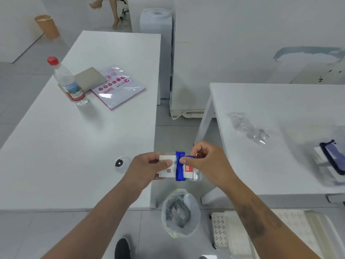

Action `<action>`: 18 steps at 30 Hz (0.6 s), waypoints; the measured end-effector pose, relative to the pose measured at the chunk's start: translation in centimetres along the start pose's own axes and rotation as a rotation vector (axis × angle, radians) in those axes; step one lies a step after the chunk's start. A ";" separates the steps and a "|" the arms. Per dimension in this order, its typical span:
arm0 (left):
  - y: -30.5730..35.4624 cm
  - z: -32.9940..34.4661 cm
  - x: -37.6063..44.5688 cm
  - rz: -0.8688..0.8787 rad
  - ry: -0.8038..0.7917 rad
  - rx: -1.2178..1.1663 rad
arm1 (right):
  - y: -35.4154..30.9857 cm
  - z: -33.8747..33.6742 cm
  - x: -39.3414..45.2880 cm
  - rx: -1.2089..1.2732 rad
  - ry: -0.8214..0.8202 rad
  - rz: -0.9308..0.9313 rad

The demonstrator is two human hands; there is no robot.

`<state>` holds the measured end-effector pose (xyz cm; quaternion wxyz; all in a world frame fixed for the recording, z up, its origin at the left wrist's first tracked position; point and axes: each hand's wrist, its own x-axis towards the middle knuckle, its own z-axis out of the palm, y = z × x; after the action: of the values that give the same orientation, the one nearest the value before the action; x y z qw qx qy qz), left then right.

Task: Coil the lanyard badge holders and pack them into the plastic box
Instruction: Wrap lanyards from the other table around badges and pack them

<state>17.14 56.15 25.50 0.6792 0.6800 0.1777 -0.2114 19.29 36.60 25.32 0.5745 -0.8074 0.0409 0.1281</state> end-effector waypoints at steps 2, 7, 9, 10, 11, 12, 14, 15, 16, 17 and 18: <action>0.0 4.2 -0.9 -0.006 0.017 0.006 | 1.2 -3.9 -1.2 -0.015 -0.007 0.003; 0.6 11.3 -3.2 -0.013 0.020 0.043 | 2.9 -10.5 -4.2 -0.041 0.011 0.007; 0.8 12.9 -3.9 -0.021 0.017 0.056 | 3.1 -12.0 -5.1 -0.036 0.015 0.018; 0.9 13.7 -4.0 -0.023 0.011 0.061 | 3.1 -12.7 -5.4 -0.027 0.018 0.015; 1.2 14.2 -4.1 -0.021 0.004 0.061 | 3.0 -13.2 -5.7 -0.019 0.021 0.015; 1.3 14.6 -4.1 -0.015 0.000 0.066 | 3.1 -13.6 -5.9 -0.009 0.029 0.012; 1.1 15.3 -3.7 -0.011 -0.013 0.082 | 3.6 -14.3 -6.0 -0.006 0.053 0.011; 1.0 15.5 -3.6 -0.015 -0.016 0.084 | 3.8 -14.5 -6.0 -0.010 0.057 0.012; 0.9 15.8 -3.5 -0.015 -0.023 0.087 | 4.2 -14.7 -6.0 -0.013 0.065 0.013; 0.8 16.2 -3.3 -0.014 -0.031 0.089 | 4.5 -15.1 -6.0 -0.024 0.077 0.014; 0.7 16.6 -3.2 -0.020 -0.037 0.087 | 4.8 -15.4 -6.0 -0.038 0.075 0.021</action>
<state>14.06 39.71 28.00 0.6499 0.7032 0.1624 -0.2382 14.94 20.07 27.17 0.5557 -0.8219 0.0686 0.1046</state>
